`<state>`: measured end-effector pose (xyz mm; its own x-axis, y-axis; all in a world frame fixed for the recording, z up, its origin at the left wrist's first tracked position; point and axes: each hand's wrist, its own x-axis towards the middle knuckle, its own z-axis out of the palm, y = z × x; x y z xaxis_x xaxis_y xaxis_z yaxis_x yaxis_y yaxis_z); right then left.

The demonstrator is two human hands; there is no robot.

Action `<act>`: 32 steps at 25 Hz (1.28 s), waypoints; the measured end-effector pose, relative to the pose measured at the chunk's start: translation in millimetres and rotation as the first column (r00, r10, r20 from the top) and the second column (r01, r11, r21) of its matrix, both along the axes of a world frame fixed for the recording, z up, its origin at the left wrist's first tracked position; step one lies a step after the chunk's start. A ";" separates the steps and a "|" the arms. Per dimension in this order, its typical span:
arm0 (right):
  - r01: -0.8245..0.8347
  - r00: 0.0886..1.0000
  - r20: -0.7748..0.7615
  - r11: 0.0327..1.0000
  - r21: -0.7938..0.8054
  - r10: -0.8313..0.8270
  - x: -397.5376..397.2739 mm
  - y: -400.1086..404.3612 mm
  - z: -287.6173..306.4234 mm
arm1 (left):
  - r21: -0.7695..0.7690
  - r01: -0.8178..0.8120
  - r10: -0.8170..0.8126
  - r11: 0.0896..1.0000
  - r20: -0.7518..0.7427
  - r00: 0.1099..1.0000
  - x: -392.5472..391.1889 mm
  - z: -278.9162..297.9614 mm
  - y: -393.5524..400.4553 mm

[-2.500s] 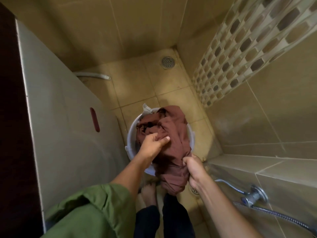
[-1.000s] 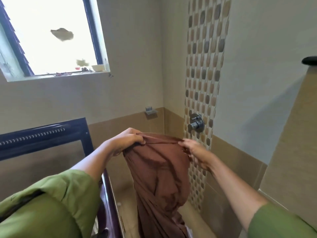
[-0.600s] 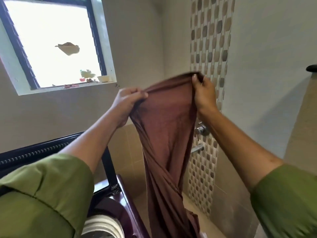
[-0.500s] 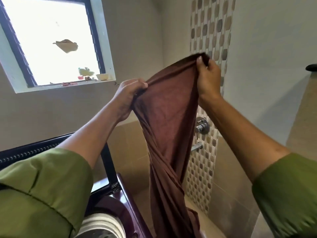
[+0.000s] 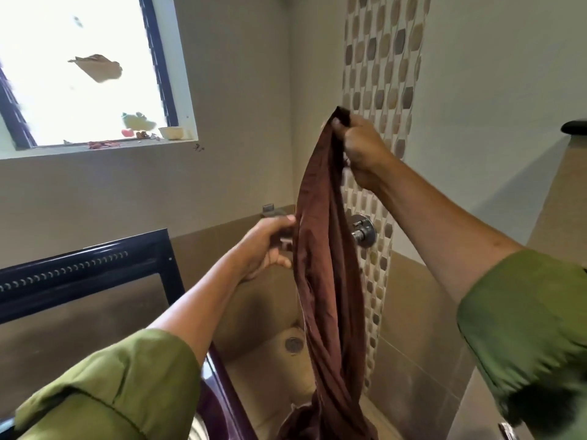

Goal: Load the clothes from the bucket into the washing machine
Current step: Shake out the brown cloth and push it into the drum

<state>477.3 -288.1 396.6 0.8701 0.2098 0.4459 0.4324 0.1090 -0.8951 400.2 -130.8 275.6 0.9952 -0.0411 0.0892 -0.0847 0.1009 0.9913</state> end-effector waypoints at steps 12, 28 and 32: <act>-0.162 0.984 0.065 0.985 -0.060 0.166 28.9 -20.9 -37.1 | 0.430 -0.365 0.267 0.826 0.273 0.924 61.6 89.6 -53.3; -0.505 0.863 -0.389 0.515 -0.692 0.323 45.9 -63.4 -219.4 | 0.137 -0.679 0.542 0.721 0.499 0.676 54.7 143.4 -6.8; -0.281 0.958 -0.259 0.599 -0.749 0.125 76.7 -91.8 -222.1 | 0.421 -0.582 0.518 0.696 0.266 0.813 34.7 124.0 49.3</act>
<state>554.0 -379.9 174.5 0.8017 0.5874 -0.1112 0.3285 -0.5882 -0.7390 435.0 -81.5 399.6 0.8357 0.4428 0.3247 -0.0945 -0.4665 0.8795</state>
